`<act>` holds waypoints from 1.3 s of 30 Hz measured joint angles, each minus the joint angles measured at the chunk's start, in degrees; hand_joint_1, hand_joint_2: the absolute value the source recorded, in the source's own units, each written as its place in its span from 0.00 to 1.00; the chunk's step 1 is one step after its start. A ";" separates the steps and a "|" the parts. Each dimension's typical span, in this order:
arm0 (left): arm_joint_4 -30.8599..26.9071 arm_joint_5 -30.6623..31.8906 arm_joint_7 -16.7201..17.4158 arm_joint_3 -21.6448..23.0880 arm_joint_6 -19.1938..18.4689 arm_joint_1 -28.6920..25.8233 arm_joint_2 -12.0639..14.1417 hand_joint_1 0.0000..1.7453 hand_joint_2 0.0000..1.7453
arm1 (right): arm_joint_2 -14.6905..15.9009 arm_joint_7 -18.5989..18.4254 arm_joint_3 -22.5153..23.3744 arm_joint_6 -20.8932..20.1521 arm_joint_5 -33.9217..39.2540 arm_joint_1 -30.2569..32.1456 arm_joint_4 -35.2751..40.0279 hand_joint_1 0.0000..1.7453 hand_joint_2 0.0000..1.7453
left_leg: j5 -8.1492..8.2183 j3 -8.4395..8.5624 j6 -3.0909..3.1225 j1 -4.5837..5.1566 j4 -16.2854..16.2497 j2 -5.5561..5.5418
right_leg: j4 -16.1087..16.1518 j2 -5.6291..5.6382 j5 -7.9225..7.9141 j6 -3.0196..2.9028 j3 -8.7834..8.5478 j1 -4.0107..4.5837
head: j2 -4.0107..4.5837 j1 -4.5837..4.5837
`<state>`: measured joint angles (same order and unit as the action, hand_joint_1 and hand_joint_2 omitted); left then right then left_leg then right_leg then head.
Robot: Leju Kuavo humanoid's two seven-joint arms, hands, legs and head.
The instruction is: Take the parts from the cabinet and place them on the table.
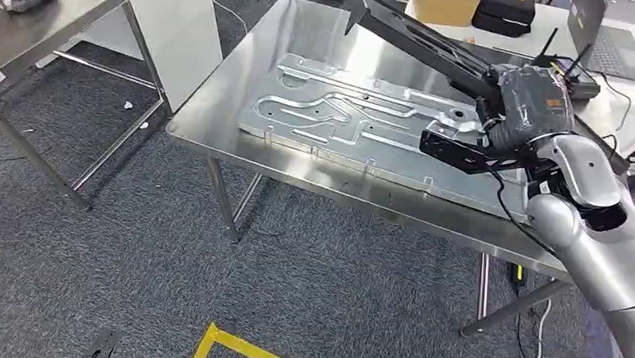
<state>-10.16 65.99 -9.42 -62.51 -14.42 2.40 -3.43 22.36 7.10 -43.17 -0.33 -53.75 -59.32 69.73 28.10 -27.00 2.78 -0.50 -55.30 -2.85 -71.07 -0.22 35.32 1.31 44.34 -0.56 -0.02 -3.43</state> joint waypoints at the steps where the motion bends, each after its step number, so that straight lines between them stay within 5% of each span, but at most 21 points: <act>1: 0.00 0.00 0.00 -0.04 -0.02 -0.02 0.02 0.00 1.00 | 0.00 0.04 -0.04 -0.11 0.00 -0.03 -0.72 1.00 1.00 | 1.23 1.63 -0.01 0.58 0.00 -0.54 | 4.39 0.23 -2.77 -1.06 -0.12 0.60 | 0.00 0.02; 2: 0.00 0.00 0.00 -0.09 -0.05 -0.04 0.02 0.00 1.00 | -0.02 0.09 -0.07 -0.24 0.00 -0.07 -1.34 1.00 1.00 | 2.15 2.67 0.02 0.96 0.01 -0.75 | 8.02 0.56 -7.38 -2.12 -0.35 0.98 | 0.00 0.02; 3: 0.20 0.02 0.00 -0.18 -0.18 -0.28 -0.42 0.00 1.00 | -0.31 0.17 -0.26 -0.64 -0.02 -0.25 -2.52 1.00 1.00 | 3.18 3.21 0.16 0.64 -0.04 -1.08 | 12.83 1.31 -17.01 -3.59 -0.64 1.76 | 0.00 0.04; 4: 0.20 0.02 -0.04 -0.37 -0.42 0.07 -0.40 0.00 1.00 | -0.48 0.13 -0.57 -0.91 -0.20 -0.49 -4.04 1.00 1.00 | 4.35 4.08 -0.30 1.25 -0.68 -1.52 | 15.75 2.53 -22.38 -3.75 -0.54 2.86 | -0.02 -0.44; 6: 0.22 0.02 0.00 -0.55 -0.55 0.28 -0.37 0.00 1.00 | -0.85 -0.04 -0.96 -1.03 -0.41 -0.91 -6.37 1.00 1.00 | 5.49 5.44 -0.37 0.95 -0.15 -1.59 | 14.30 2.25 -20.45 -4.09 -1.39 2.78 | 0.00 -0.37; 7: 0.22 0.02 0.00 -0.57 -0.55 0.34 -0.39 0.00 1.00 | -1.20 -0.04 -0.98 -1.03 -0.54 -1.46 -7.62 1.00 1.00 | 4.37 4.83 -0.65 0.93 -1.07 -1.40 | 14.32 1.94 -19.98 -4.52 -1.70 2.87 | 0.00 -0.33; 8: 0.20 -0.02 0.09 -0.59 -0.53 0.41 -0.37 0.00 1.00 | -1.59 -0.09 -0.98 -0.92 -0.85 -2.11 -9.02 1.00 1.00 | 3.25 2.77 -1.11 1.37 -4.01 -1.19 | 14.77 1.92 -19.78 -4.82 -2.40 2.33 | 0.00 -0.30; 10: 0.22 -0.04 0.15 -0.61 -0.42 0.95 -0.61 0.00 1.00 | -2.29 -0.15 -1.01 -0.90 -1.29 -2.64 -12.54 1.00 1.00 | 1.59 -2.54 -1.90 1.17 -12.68 1.60 | 15.34 1.67 -18.81 -5.35 -3.48 2.12 | 0.00 -0.42; 13: 0.22 0.02 0.17 -0.68 -0.35 0.98 -0.37 0.00 1.00 | -3.30 -0.15 -1.55 -0.74 -1.55 -2.16 -18.28 1.00 1.00 | 9.87 -9.28 -2.76 0.46 -18.73 2.21 | 15.19 1.40 -17.02 -5.01 -5.01 1.80 | 0.00 -0.44; 14: 0.22 0.09 0.17 -0.68 -0.33 0.98 -0.40 0.00 1.00 | -3.58 -0.15 -1.77 -0.52 -1.64 -1.90 -20.17 1.00 1.00 | 10.87 -10.39 -3.00 0.25 -18.23 2.31 | 14.93 1.33 -16.40 -4.80 -5.53 1.64 | 0.00 -0.44; 15: 0.22 0.18 0.17 -0.68 -0.26 0.92 -0.40 0.00 1.00 | -3.72 -0.15 -1.88 -0.26 -1.71 -1.68 -21.89 1.00 1.00 | 9.71 -10.63 -3.16 0.10 -16.31 2.40 | 14.57 1.25 -15.75 -4.59 -5.99 1.51 | 0.00 -0.42; 16: 0.22 0.22 0.17 -0.68 -0.20 0.90 -0.40 0.00 1.00 | -3.93 -0.04 -1.97 0.28 -1.73 -1.54 -24.01 1.00 1.00 | 6.25 -10.10 -3.31 -0.07 -12.58 2.44 | 14.04 1.12 -15.03 -4.33 -6.38 1.40 | 0.00 -0.42; 18: 0.22 0.35 0.17 -0.68 -0.13 0.87 -0.40 0.00 1.00 | -4.37 0.24 -1.97 1.27 -1.88 -1.40 -26.85 1.00 1.00 | -3.07 -8.53 -3.42 -0.27 -3.70 2.53 | 12.81 0.93 -13.77 -3.70 -6.53 1.16 | 0.00 -0.41; 19: 0.22 0.39 0.18 -0.68 -0.13 0.81 -0.42 0.00 1.00 | -4.52 0.48 -1.97 1.77 -2.19 -1.23 -28.45 1.00 1.00 | -2.15 -8.98 -2.91 0.09 -3.63 2.60 | 12.19 0.96 -13.44 -3.35 -6.51 1.18 | 0.00 -0.39; 21: 0.22 0.44 0.15 -0.68 -0.13 0.85 -0.42 0.00 1.00 | -4.59 0.59 -1.97 2.03 -2.34 -0.82 -30.77 1.00 1.00 | -3.19 -8.56 -1.58 0.23 -3.57 2.49 | 12.26 1.01 -13.19 -2.88 -6.21 1.23 | 0.00 -0.35; 23: 0.22 0.55 0.07 -0.70 -0.15 0.78 -0.46 0.00 1.00 | -4.68 0.63 -1.97 2.27 -2.34 -0.20 -32.57 1.00 1.00 | -3.37 -8.41 -1.83 0.19 -3.38 2.46 | 12.16 1.01 -13.08 -3.80 -6.27 1.49 | 0.00 -0.35; 32: 0.22 0.79 -0.57 -0.70 -0.40 0.89 -0.46 0.00 1.00 | -6.25 0.68 -1.97 3.28 -2.40 2.30 -37.77 1.00 1.00 | -3.00 -8.43 -1.25 0.38 -3.38 2.19 | 12.68 0.69 -12.88 -3.52 -6.57 1.44 | 0.00 -0.33; 33: 0.22 0.85 -0.63 -0.70 -0.46 0.89 -0.46 0.00 1.00 | -6.51 0.68 -1.97 3.26 -2.43 2.37 -38.36 0.00 0.00 | -2.98 -8.43 -1.22 0.40 -3.39 2.20 | 12.70 0.69 -12.84 -3.45 -6.57 1.42 | 0.00 -0.33; 39: 0.22 1.77 -0.48 -0.70 -0.55 0.90 -0.46 0.00 1.00 | -8.15 1.07 -1.97 3.93 -3.52 4.23 -41.86 0.00 0.00 | -2.88 -8.39 -1.07 0.41 -3.41 2.21 | 12.75 0.67 -12.69 -2.64 -6.62 1.38 | 0.00 -0.35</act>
<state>-9.94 67.76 -9.90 -63.21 -14.97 3.29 -3.89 14.21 8.17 -45.13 3.60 -57.27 -55.08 27.87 25.22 -35.39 1.70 -0.08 -58.71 -0.65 -58.32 0.45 22.63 -1.33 37.73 0.81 -0.02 -3.78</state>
